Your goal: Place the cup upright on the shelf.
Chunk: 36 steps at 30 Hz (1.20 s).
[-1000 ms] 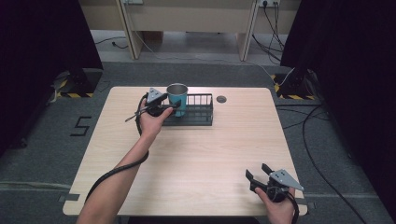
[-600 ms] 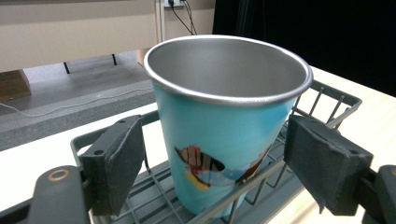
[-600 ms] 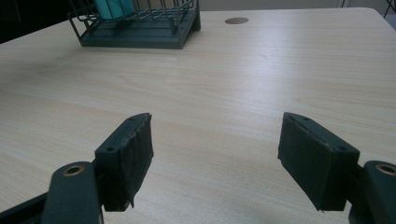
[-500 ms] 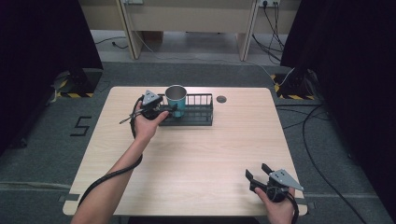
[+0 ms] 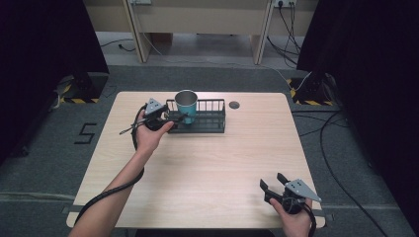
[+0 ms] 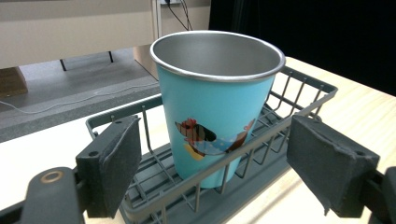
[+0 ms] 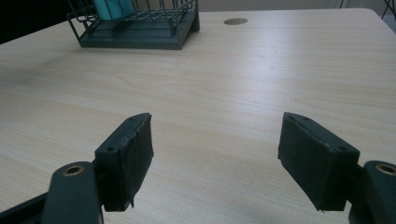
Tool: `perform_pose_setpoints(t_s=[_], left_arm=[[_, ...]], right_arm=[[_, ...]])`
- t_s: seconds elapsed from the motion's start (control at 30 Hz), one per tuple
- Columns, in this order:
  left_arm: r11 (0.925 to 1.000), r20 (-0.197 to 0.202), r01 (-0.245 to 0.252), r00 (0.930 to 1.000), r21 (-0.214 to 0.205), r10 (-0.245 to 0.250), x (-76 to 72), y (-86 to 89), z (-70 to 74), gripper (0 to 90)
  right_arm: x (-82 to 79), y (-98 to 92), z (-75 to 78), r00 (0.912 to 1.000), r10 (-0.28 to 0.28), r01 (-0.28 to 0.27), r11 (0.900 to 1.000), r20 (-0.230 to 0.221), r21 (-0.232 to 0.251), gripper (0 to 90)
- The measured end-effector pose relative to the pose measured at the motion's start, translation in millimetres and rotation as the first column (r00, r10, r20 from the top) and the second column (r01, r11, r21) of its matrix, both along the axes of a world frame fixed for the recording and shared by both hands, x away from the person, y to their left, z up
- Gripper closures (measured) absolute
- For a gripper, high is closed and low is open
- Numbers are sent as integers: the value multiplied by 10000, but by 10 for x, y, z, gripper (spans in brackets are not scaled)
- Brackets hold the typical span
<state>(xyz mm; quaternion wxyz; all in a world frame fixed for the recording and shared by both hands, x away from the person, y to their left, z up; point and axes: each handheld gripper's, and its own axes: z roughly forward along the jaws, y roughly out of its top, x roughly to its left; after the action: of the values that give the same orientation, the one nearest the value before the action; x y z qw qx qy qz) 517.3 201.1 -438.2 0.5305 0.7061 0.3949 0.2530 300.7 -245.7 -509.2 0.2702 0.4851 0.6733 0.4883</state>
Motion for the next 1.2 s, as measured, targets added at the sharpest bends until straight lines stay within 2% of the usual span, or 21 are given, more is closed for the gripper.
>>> perform_pose_setpoints(t_s=[0.27, 0.67, 1.2], left_arm=[[10000, -98, 42, 9999, -17, -42, -109, 95, 19, 168], [9998, -23, 189, 9998, 92, -189, -309, 209, 19, 167], [9998, 18, 221, 9998, 12, -221, -566, 363, -8, 168]], right_arm=[[-6, -2, 5, 10000, -25, 25, 10000, 26, -16, 269], [-8, -2, 5, 10000, -40, 40, 10000, 17, -16, 269], [-9, -2, 7, 10000, -52, 52, 10000, 10, -14, 269]])
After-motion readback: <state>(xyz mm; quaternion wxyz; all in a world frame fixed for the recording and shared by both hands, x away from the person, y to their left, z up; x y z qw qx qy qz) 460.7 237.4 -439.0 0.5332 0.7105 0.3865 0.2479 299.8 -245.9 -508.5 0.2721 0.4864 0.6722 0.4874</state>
